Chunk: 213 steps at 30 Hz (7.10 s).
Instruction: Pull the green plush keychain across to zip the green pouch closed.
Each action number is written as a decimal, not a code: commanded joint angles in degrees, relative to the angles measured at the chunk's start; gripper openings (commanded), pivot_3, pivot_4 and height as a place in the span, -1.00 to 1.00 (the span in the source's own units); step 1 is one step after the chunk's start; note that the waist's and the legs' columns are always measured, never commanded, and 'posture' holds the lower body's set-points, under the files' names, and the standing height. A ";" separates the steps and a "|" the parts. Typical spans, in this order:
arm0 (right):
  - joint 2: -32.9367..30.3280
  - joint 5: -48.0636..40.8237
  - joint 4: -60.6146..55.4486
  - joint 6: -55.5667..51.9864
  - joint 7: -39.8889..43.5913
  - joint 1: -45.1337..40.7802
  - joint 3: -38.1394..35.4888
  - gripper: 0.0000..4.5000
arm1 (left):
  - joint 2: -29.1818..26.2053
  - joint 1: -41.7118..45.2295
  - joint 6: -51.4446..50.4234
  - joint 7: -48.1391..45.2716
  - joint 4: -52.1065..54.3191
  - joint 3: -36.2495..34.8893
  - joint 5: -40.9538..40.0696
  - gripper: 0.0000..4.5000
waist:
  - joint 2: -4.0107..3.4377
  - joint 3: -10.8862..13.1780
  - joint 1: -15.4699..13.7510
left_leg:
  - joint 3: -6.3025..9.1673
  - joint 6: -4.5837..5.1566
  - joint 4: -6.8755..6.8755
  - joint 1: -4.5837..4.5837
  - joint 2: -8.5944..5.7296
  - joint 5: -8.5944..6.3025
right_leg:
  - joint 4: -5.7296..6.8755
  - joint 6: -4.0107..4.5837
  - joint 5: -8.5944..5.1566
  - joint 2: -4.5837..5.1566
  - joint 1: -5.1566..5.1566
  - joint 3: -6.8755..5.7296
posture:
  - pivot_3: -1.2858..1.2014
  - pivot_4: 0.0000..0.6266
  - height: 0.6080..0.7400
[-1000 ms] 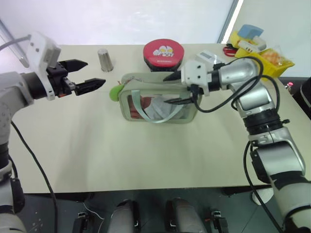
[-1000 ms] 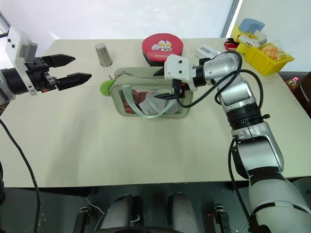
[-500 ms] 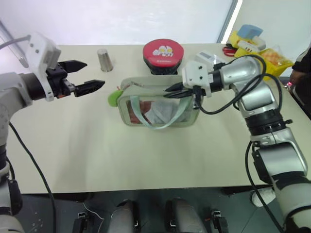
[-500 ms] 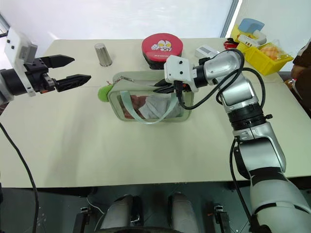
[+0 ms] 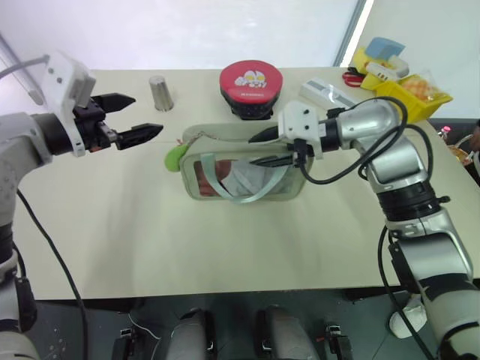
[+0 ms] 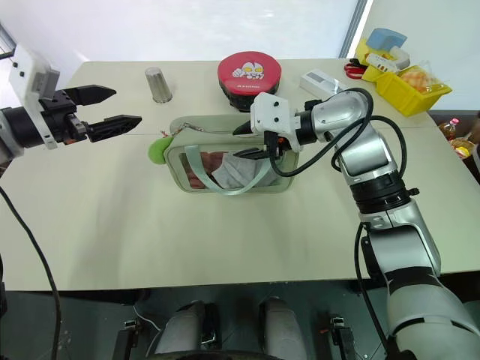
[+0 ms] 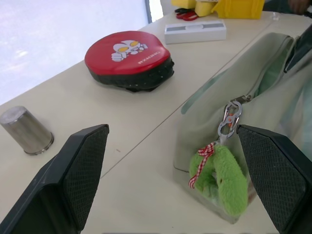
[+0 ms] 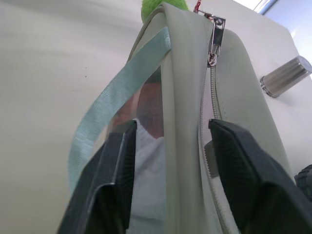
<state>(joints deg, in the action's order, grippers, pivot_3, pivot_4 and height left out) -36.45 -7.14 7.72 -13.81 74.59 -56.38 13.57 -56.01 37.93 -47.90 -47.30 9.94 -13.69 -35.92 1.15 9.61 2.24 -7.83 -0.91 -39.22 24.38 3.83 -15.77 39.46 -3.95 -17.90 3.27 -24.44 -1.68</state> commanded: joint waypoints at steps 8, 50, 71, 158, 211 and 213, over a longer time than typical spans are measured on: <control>-11.29 -3.80 -10.58 -8.89 -1.83 3.86 -9.34 -0.05 | -0.10 -2.72 1.46 -0.45 0.75 -2.24 0.02 1.00 | 0.00 0.00 -1.07 | -0.01 0.00 0.00 0.00 0.00 0.00 | -0.03 0.00 0.00 0.00 0.00 0.00 | 0.03 -0.52 1.00; -9.43 -4.78 -11.85 -9.39 -7.62 9.24 -8.69 -1.00 | 7.69 -6.70 4.53 -2.68 -2.46 6.53 4.20 -0.99 | 0.01 -0.01 -1.46 | -0.02 0.01 -0.03 -0.01 -0.02 0.00 | -0.04 0.00 0.00 -0.04 0.03 0.01 | 0.03 -0.52 1.00; -8.57 -3.97 -11.23 -8.27 -8.57 8.94 -8.22 -1.00 | 10.82 8.89 9.21 -6.65 -4.37 16.71 9.22 -0.99 | 0.01 -0.01 -1.41 | 0.00 0.00 -0.06 -0.01 -0.08 0.00 | -0.03 0.00 0.00 -0.07 0.07 0.01 | 0.03 -0.52 1.00; -1.39 -6.70 -1.69 -18.21 -16.55 -4.89 -10.72 -0.99 | 11.03 2.33 10.64 -8.09 -3.42 14.35 15.17 -1.00 | 0.00 -0.03 -1.55 | 0.03 0.02 -0.07 0.04 -0.04 -0.01 | -0.01 0.00 0.00 -0.01 0.04 0.00 | 0.03 -0.52 1.00; -19.76 -4.48 2.87 -16.41 -4.34 2.42 -12.29 1.00 | 5.69 6.74 1.97 -11.54 -4.01 7.90 7.21 0.98 | -0.02 -0.02 -1.37 | -0.01 0.02 -0.02 -0.06 -0.03 -0.01 | -0.12 0.00 0.00 -0.08 0.12 0.02 | 0.03 -0.52 1.00; -21.47 -9.04 0.22 -22.49 0.04 0.15 -13.05 1.00 | 3.89 7.31 1.06 -12.47 -4.13 6.83 6.21 0.98 | -0.02 -0.02 -1.33 | 0.00 0.02 -0.02 -0.06 -0.03 -0.01 | -0.13 0.00 0.00 -0.10 0.12 0.02 | 0.03 -0.52 1.00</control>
<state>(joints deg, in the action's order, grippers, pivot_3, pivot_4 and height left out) -56.37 -12.56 10.52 -32.94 71.46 -54.21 2.80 -50.64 43.85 -46.14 -59.07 4.65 -4.05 -28.27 1.14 9.59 0.90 -7.84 -0.89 -39.22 24.33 3.81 -15.77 39.33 -3.95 -17.91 3.17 -24.33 -1.66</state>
